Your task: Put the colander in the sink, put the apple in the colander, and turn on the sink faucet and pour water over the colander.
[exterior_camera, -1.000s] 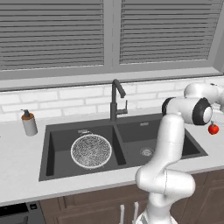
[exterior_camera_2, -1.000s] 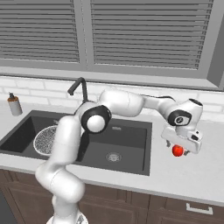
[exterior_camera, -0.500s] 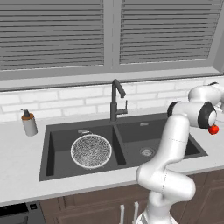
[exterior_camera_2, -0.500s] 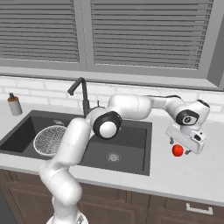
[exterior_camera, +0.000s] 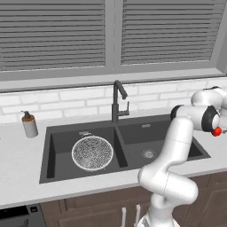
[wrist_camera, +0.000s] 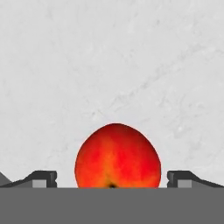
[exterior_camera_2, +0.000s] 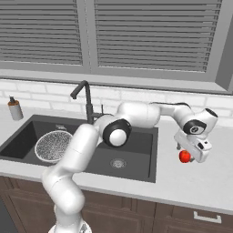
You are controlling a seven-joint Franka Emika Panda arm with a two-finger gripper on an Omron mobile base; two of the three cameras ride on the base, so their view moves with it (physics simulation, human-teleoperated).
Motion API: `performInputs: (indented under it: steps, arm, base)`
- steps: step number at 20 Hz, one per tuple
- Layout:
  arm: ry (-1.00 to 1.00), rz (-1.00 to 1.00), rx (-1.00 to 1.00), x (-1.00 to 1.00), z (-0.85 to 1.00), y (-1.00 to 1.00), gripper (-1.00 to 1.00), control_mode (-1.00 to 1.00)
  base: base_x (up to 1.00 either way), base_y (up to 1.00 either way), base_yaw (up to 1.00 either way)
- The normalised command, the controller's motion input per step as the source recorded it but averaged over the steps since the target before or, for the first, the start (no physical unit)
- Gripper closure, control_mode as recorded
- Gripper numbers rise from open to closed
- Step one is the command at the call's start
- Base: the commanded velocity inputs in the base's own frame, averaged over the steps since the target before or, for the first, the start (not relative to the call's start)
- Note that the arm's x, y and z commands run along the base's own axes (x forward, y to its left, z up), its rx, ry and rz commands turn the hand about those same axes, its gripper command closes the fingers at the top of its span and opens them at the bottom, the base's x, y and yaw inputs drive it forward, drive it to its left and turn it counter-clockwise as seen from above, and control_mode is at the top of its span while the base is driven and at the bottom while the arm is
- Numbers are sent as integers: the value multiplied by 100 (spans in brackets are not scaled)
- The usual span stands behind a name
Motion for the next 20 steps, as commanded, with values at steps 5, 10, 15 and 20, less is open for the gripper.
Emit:
performInputs:
  steps: [5, 10, 15, 20]
  arm:
    - [2, -18, -1, 21, -28, 0, -100, -100]
    - [3, -17, -4, -1, -30, 0, -100, -100]
    - [1, -15, -6, -1, -19, 2, -100, -100]
    - [0, -14, -5, 0, -13, 9, -100, -100]
  base:
    - [0, 0, 0]
    - [0, 0, 0]
    - [0, 0, 0]
    - [0, 0, 0]
